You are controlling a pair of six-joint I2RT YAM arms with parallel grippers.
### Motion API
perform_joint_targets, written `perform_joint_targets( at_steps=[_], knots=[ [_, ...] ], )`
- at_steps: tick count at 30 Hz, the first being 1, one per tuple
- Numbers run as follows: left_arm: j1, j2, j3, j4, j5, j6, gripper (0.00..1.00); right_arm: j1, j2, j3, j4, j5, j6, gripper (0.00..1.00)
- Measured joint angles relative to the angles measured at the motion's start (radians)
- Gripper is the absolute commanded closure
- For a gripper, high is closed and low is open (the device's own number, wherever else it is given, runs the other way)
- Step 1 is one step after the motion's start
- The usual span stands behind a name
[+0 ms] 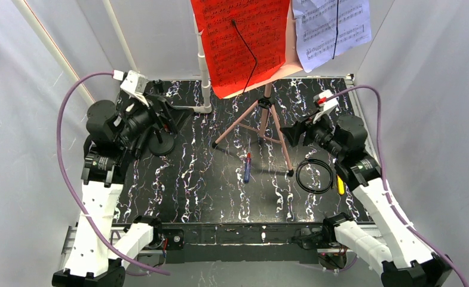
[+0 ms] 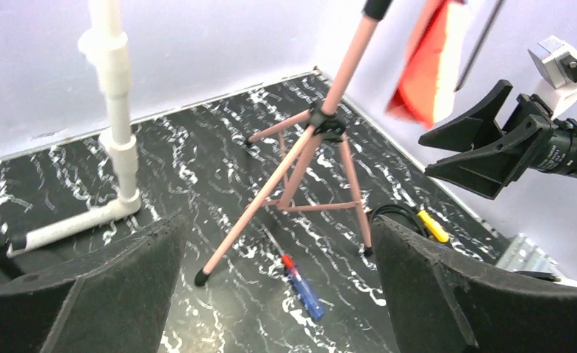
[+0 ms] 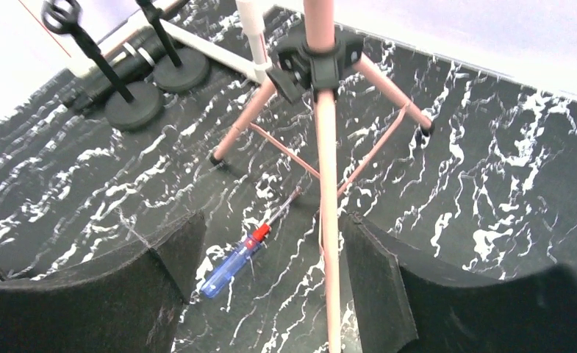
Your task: Pack up the instrument practice props
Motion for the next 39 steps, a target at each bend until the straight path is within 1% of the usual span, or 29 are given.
perform_joint_targets(
  at_steps=[7,11,16,21,27,32,39],
  knots=[
    [-0.003,0.095,0.181,-0.022,0.108,-0.065,0.09,0.0,-0.019,0.228,-0.151,-0.061,0.012,0.22],
    [-0.016,0.137,0.259,-0.034,0.134,-0.098,0.1,0.0,0.001,0.368,-0.215,-0.129,0.019,0.22],
    [-0.043,0.208,0.39,-0.07,0.137,-0.117,0.11,0.0,0.104,0.591,-0.293,-0.231,0.019,0.22],
    [-0.092,0.275,0.495,-0.098,0.114,-0.122,0.12,0.0,0.214,0.757,-0.317,-0.314,0.024,0.22],
    [-0.15,0.334,0.564,-0.134,0.063,-0.111,0.14,0.0,0.299,0.84,-0.304,-0.389,0.061,0.22],
    [-0.195,0.386,0.626,-0.16,0.006,-0.093,0.15,0.0,0.368,0.918,-0.246,-0.431,0.105,0.23],
    [-0.249,0.466,0.726,-0.18,-0.051,-0.07,0.19,0.024,0.473,1.022,-0.151,-0.447,0.138,0.31]
  ],
)
